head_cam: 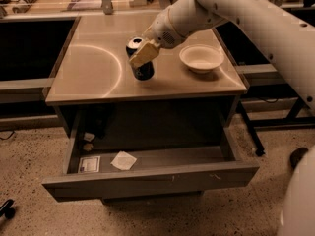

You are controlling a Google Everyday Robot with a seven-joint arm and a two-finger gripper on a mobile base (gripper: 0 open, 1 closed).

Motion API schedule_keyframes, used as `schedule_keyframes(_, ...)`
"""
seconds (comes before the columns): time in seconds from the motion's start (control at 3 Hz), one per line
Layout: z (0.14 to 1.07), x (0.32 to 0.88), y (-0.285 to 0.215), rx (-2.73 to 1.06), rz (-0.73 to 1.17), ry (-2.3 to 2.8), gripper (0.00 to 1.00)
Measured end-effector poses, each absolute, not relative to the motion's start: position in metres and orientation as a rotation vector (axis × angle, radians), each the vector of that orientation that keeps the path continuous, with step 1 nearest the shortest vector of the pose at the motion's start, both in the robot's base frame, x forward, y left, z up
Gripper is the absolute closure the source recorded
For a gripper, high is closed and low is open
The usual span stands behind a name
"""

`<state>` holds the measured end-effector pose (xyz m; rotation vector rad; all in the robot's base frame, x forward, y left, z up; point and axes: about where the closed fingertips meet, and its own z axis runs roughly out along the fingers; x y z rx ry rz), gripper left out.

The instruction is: Pick pepsi can from top drawer and place on counter

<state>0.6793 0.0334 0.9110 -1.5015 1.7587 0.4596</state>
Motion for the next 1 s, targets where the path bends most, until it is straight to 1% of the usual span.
schedule_keyframes(0.67,0.880,0.722,0.007,-1.326,0.480,1.846,1.00)
schedule_keyframes(1.0,0.875,0.726,0.002,-1.291,0.489,1.867,0.88)
